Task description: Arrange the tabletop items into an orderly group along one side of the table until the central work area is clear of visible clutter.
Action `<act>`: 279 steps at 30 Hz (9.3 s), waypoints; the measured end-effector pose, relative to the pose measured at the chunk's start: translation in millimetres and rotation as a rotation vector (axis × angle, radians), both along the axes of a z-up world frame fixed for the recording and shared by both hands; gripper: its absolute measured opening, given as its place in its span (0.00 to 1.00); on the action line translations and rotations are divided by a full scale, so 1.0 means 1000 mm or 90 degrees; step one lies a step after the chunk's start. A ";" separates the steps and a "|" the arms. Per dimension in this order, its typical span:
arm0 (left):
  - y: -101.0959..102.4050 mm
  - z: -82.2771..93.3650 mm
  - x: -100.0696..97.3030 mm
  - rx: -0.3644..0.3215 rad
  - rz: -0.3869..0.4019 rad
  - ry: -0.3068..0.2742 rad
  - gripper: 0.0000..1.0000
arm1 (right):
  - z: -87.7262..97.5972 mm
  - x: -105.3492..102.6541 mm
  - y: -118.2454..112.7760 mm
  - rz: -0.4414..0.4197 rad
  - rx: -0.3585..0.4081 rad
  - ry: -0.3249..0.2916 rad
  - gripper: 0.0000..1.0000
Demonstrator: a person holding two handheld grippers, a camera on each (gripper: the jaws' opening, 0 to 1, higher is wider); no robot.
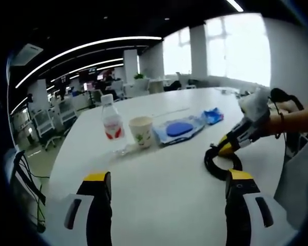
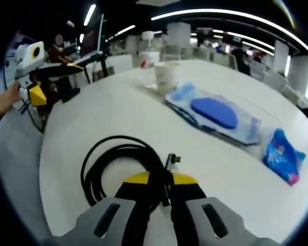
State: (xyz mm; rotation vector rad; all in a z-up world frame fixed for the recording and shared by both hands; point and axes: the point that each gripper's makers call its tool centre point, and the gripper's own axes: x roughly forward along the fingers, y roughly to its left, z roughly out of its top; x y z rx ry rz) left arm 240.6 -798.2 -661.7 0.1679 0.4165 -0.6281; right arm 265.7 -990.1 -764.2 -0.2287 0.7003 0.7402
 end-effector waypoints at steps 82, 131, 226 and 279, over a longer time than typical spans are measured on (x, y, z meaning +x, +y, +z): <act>0.002 0.005 -0.008 0.004 -0.004 0.009 0.88 | 0.128 -0.023 -0.045 -0.090 0.135 -0.102 0.08; 0.007 -0.001 -0.010 0.014 0.003 0.023 0.88 | 0.088 0.023 -0.102 -0.172 0.102 -0.054 0.08; 0.017 -0.013 -0.013 0.013 0.028 0.036 0.87 | 0.001 0.052 -0.133 -0.261 -0.033 0.025 0.22; 0.030 -0.012 -0.009 -0.009 0.075 0.024 0.93 | 0.092 0.027 -0.105 -0.269 0.108 -0.083 0.99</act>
